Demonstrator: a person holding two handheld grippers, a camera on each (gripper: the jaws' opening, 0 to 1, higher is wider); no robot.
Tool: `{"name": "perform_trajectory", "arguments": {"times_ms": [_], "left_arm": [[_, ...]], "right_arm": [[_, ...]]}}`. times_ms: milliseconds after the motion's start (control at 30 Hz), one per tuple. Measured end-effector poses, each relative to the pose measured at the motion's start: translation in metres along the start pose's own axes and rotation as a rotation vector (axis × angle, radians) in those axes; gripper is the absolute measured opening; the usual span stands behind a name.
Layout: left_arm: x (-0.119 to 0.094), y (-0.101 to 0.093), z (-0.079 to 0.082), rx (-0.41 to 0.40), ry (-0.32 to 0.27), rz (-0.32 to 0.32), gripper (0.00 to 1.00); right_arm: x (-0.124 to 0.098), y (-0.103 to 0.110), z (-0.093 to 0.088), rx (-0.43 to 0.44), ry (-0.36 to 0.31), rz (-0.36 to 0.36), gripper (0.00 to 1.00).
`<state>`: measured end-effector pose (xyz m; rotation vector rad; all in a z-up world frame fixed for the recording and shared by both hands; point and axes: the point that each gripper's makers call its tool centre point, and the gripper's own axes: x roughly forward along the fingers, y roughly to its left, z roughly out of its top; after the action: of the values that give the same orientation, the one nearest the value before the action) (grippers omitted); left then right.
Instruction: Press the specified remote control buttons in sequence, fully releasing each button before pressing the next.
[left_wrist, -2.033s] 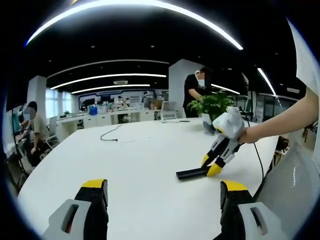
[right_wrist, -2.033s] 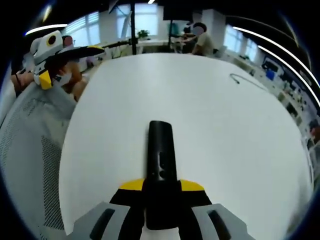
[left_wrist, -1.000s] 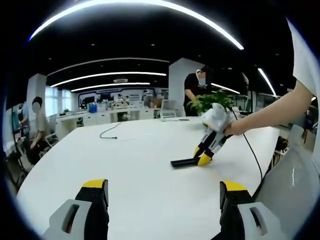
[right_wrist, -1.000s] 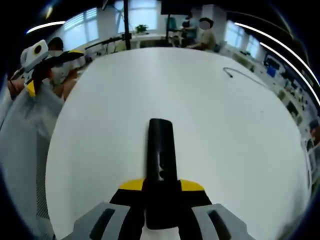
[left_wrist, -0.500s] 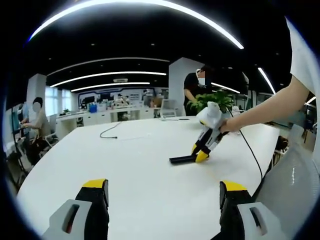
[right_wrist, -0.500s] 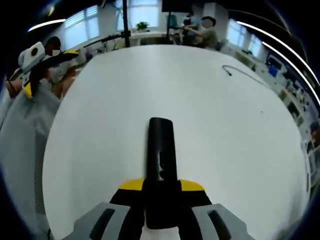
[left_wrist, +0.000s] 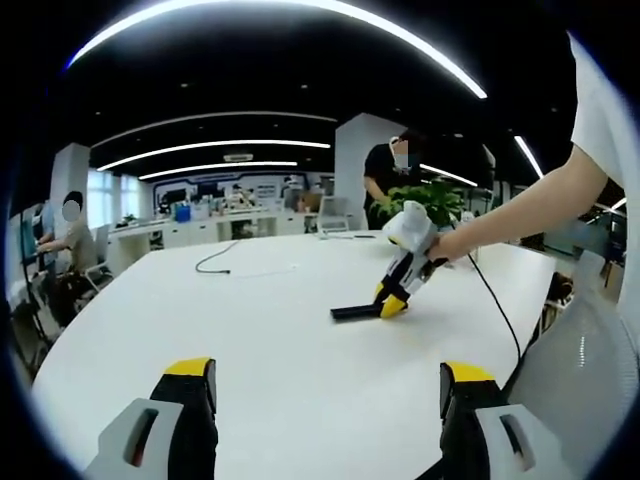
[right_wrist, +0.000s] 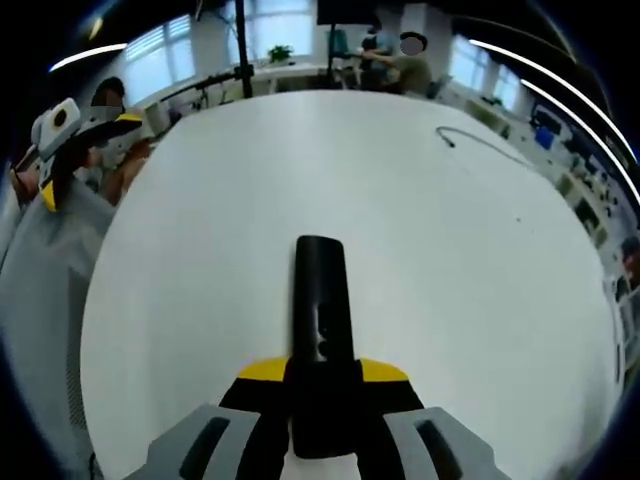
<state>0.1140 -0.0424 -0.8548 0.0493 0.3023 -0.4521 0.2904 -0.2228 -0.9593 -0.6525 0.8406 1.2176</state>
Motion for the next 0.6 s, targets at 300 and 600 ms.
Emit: {"name": "perform_trajectory", "arguments": {"times_ms": [300, 600], "left_arm": [[0.0, 0.001, -0.001, 0.0, 0.003, 0.007, 0.96], [0.0, 0.003, 0.0, -0.002, 0.0, 0.016, 0.95]], "right_arm": [[0.0, 0.005, 0.003, 0.1, -0.076, 0.004, 0.27], [-0.033, -0.022, 0.021, 0.42, -0.4, -0.209, 0.85]]}}
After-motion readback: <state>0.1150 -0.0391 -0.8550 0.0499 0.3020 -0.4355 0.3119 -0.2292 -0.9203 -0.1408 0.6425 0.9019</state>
